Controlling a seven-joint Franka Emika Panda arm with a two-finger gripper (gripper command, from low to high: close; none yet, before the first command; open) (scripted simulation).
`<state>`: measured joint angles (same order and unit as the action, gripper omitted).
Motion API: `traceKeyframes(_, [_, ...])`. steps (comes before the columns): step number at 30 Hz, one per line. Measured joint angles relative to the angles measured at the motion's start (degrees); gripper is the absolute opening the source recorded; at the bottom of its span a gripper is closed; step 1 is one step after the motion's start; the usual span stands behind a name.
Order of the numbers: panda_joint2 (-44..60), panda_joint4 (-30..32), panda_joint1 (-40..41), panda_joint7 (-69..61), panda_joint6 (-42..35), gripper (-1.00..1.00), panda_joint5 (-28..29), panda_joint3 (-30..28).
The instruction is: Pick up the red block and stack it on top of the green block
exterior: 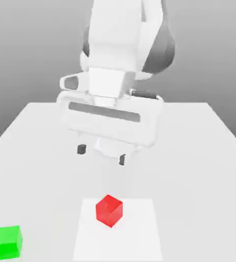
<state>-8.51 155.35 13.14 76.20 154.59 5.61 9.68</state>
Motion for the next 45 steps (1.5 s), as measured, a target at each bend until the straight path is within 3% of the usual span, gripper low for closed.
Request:
traceKeyframes(5, [8.87, 4.82, -0.16, 2.37, 6.56, 0.00, -4.90, -0.10])
traceKeyframes(14, [21.16, 3.40, -3.00, 7.38, 16.87, 0.00, 1.44, -4.55])
traceKeyframes(15, [22.11, 3.31, -3.16, 7.87, 17.63, -1.00, 2.19, -4.92])
traceKeyframes(22, [22.09, 3.30, -3.17, 8.03, 17.70, -1.00, 2.34, -4.93])
traceKeyframes(33, [8.82, 4.71, -1.74, 2.39, 5.98, -1.00, -5.88, -1.52])
traceKeyframes(39, [12.88, -6.20, 3.95, 6.70, -0.59, -1.00, -8.86, -6.58])
traceKeyframes(45, [19.11, -18.59, 8.69, 14.44, -7.01, -1.00, -8.34, -12.50])
